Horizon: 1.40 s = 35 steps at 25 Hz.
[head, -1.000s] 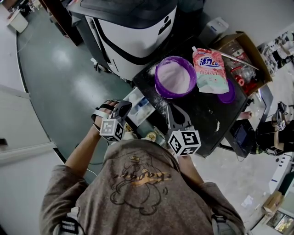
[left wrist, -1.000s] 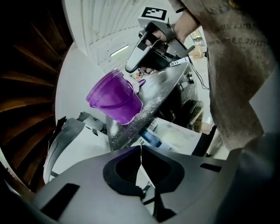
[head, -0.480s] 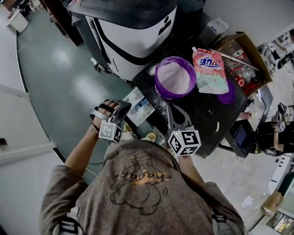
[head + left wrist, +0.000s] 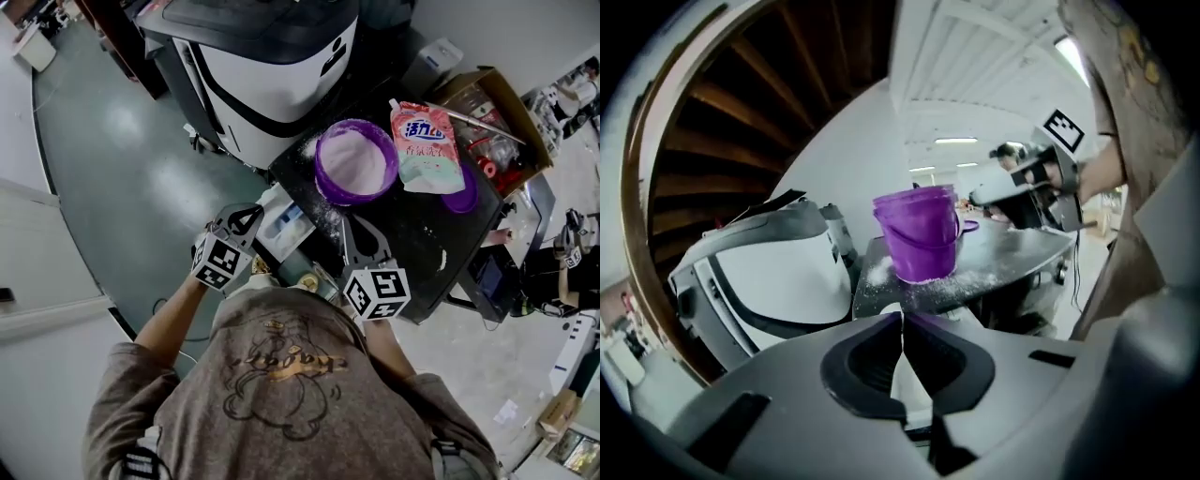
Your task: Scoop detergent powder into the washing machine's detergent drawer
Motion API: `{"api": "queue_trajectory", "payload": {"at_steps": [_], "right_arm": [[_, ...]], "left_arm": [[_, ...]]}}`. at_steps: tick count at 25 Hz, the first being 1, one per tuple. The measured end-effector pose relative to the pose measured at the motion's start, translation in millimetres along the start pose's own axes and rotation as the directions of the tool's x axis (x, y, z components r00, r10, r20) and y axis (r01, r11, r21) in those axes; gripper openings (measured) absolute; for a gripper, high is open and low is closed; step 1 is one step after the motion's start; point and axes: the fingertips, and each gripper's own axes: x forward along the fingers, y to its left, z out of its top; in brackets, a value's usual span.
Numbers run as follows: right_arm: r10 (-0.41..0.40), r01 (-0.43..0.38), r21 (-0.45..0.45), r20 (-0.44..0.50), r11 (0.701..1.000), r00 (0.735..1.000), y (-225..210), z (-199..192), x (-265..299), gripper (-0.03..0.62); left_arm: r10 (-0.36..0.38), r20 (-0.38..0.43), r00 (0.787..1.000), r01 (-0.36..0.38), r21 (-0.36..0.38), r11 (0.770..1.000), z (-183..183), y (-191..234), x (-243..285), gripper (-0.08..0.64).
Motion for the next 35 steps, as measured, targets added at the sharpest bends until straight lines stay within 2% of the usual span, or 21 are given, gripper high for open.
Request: {"api": "queue_trajectory", "payload": {"at_steps": [2,5,11,18,24,30,35], "right_arm": [[-0.008,0.008,0.001,0.006,1.0,1.0,-1.1,1.4,-0.4,0.002],[-0.021,0.021,0.003,0.012,1.0,1.0,-2.5,3.1,-1.8,0.002],[-0.052,0.052,0.001,0.028,0.999,0.998,-7.5,7.3,-6.1,0.002],[-0.117,0.117,0.012,0.062,0.993,0.991,-19.9,20.1,-15.0,0.002],[-0.179,0.178,0.022,0.1,0.984,0.979,-33.0,30.0,-24.3,0.002],[-0.228,0.226,0.031,0.13,0.974,0.965,-41.7,38.2,-34.1,0.002],[-0.248,0.245,0.038,0.134,0.969,0.959,-44.0,38.8,-37.0,0.002]], "left_arm": [[0.007,0.026,1.0,-0.004,-0.103,0.995,5.9,5.2,-4.3,0.023],[0.012,0.068,0.998,0.003,-0.225,0.974,19.0,9.9,-10.9,0.023],[0.056,0.162,0.985,0.001,-0.335,0.942,52.4,24.9,-22.3,0.023],[0.09,0.253,0.963,0.015,-0.384,0.923,91.1,42.1,-30.0,0.023],[0.084,0.303,0.949,0.03,-0.352,0.936,114.1,45.4,-26.7,0.023],[0.093,0.367,0.926,0.041,-0.342,0.939,138.2,53.1,-30.0,0.023],[0.075,0.376,0.924,0.055,-0.324,0.945,143.8,52.0,-25.2,0.023]]}}
